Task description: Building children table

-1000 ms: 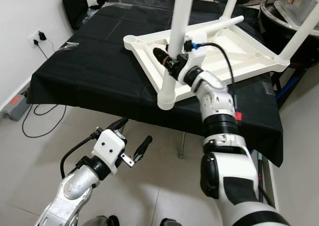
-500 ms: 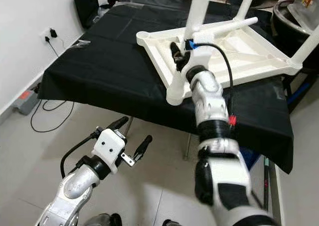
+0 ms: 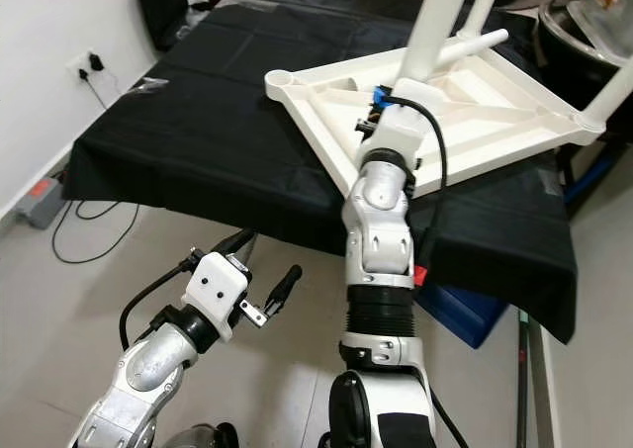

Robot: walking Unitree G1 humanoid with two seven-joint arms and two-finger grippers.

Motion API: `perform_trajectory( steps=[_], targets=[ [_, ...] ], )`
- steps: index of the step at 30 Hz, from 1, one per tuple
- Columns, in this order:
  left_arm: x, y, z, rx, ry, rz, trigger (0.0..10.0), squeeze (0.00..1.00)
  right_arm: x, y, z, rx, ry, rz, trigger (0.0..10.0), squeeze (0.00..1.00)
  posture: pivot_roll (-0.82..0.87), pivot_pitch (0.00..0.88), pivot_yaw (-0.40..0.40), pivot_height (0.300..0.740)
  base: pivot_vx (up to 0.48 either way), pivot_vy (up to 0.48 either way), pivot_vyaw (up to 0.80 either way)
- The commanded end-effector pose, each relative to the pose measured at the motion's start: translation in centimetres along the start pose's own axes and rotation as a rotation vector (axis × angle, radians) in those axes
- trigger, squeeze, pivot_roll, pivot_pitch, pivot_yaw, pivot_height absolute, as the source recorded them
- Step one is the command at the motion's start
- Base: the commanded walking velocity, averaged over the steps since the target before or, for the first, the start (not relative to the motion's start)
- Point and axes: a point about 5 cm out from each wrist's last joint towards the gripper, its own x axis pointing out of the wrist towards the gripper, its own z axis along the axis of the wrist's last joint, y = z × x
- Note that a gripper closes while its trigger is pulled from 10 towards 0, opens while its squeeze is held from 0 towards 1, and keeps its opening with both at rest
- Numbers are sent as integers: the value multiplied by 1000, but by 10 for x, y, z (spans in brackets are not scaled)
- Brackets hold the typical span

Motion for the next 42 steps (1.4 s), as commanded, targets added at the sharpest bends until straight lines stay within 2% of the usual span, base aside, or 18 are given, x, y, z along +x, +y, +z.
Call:
perform_trajectory(
  steps=[1,2,3,6,7,9,10,12,13,14,16,18,19,24,25,29,33,42],
  targets=[
    [-2,-2,-7,-8,36,1,10000,0,-6,10,-9,55,25,84,10000,847,134,183,-51,740,0,0,0],
    [-1,-2,-7,-9,37,3,10000,0,-7,10,-8,29,13,92,10000,847,132,185,-50,740,0,0,0],
    [-1,-2,-7,-9,37,4,10000,0,-7,12,-9,30,26,130,10000,1000,132,190,-51,740,0,0,0],
    [-1,-2,-7,-10,37,5,10000,0,-8,12,-10,26,36,140,10000,1000,132,190,-51,740,0,0,0],
    [-1,-1,-7,-11,38,6,10000,0,-9,14,-9,43,48,206,10000,0,137,192,-51,740,0,0,0],
    [0,-1,-7,-12,38,6,10000,0,-6,12,-9,77,78,351,10000,0,134,189,-52,740,0,0,0],
    [0,-2,-7,-13,40,4,10000,0,0,5,-18,7,172,481,10000,0,135,188,-48,740,0,0,0],
    [0,-2,-7,-13,40,4,10000,0,0,5,-18,7,172,481,10000,0,135,188,-48,740,0,0,0],
    [0,-2,-8,-13,42,0,10000,0,0,-2,-20,-60,212,670,10000,0,129,178,-47,740,0,0,0],
    [0,-2,-8,-13,42,0,10000,0,0,-2,-20,-60,212,670,10000,0,129,178,-47,740,0,0,0],
    [-1,-3,-8,-13,43,-4,10000,0,-2,-11,-17,-79,242,865,10000,0,127,168,-44,740,0,0,0],
    [-1,-3,-8,-13,43,-4,10000,0,-2,-11,-17,-79,242,865,10000,0,127,168,-44,740,0,0,0],
    [-2,-4,-9,-13,40,-7,10000,0,2,-18,-12,-75,250,968,10000,0,133,159,-44,740,0,0,0],
    [-3,-4,-9,-11,38,-9,10000,0,5,-19,-8,-66,246,1047,10000,0,135,152,-45,740,0,0,0],
    [-3,-4,-9,-9,38,-9,10000,0,3,-15,-3,-46,239,1133,10000,0,139,146,-48,740,0,0,0],
    [-3,-5,-9,-8,38,-8,10000,0,1,-11,2,-29,239,1228,10000,0,142,142,-51,740,0,0,0],
    [-3,-5,-9,-9,37,-7,10000,0,5,-6,4,-34,235,1256,10000,0,144,146,-54,740,0,0,0],
    [-3,-5,-8,-10,36,-4,10000,0,13,3,1,-65,226,1228,10000,0,144,153,-55,740,0,0,0]
  ],
)
